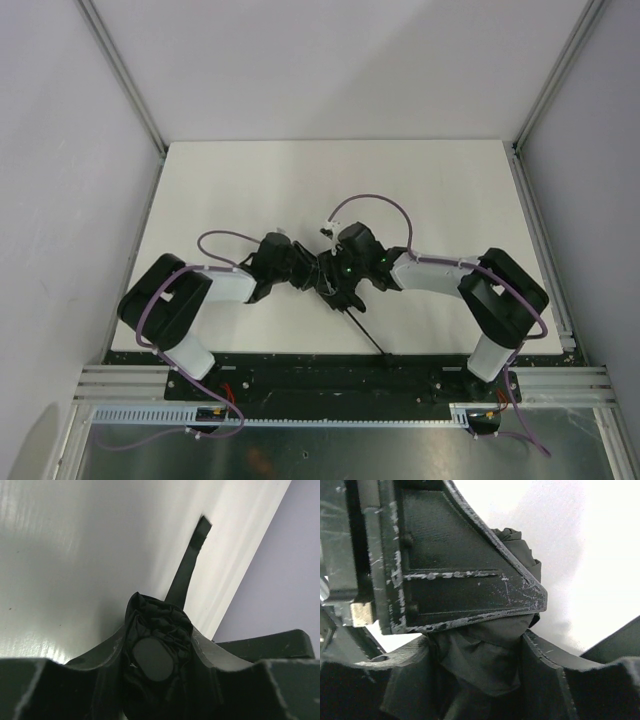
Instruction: Put away the umbrella
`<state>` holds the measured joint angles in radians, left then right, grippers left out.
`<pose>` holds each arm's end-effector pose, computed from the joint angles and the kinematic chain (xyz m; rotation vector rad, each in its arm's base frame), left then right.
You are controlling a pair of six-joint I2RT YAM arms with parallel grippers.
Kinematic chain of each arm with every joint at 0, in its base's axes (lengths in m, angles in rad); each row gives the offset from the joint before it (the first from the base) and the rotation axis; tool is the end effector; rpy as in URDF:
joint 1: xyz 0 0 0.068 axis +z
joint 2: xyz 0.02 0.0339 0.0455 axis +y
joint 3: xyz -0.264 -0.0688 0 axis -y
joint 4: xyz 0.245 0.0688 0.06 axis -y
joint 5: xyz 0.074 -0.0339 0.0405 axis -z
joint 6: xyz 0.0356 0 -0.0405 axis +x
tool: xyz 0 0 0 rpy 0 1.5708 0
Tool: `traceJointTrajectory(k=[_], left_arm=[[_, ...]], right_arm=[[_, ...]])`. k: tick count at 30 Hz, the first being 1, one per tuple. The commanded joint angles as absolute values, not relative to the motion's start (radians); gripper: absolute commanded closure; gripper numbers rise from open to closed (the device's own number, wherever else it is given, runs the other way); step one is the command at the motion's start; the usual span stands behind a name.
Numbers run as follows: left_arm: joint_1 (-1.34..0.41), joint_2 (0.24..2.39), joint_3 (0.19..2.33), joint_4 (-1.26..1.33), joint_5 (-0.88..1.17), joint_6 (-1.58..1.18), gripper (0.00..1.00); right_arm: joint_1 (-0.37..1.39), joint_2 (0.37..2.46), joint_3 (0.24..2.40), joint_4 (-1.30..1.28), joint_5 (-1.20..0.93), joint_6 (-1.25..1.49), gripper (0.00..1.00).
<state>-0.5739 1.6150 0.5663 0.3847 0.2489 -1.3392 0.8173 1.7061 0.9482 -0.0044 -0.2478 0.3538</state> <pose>0.2399 -0.1655 0.1279 -0.8078 2.4231 -1.1990 0.2353 0.2636 0.1753 -0.6949 2.3719 0.8397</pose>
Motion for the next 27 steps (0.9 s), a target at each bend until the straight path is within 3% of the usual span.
traceJointTrajectory(k=[1,7,16,27], left_arm=[[-0.574,1.618,0.532,0.328,0.266,-1.333,1.0],[-0.573,1.62,0.528,0.328,0.263,-1.346,1.0],[-0.573,1.619,0.536,0.323,0.267,-1.36,1.0],[-0.571,1.613,0.545,0.309,0.273,-1.364,1.0]], right_arm=[[0.864,1.623,0.983,-0.071,-0.053,0.23,0.4],[0.982,1.639,0.999,-0.123,0.215,0.168,0.29],[1.081,1.81,1.129,-0.204,0.389,0.106,0.31],[1.1,1.915,1.15,-0.273,0.456,0.1,0.38]])
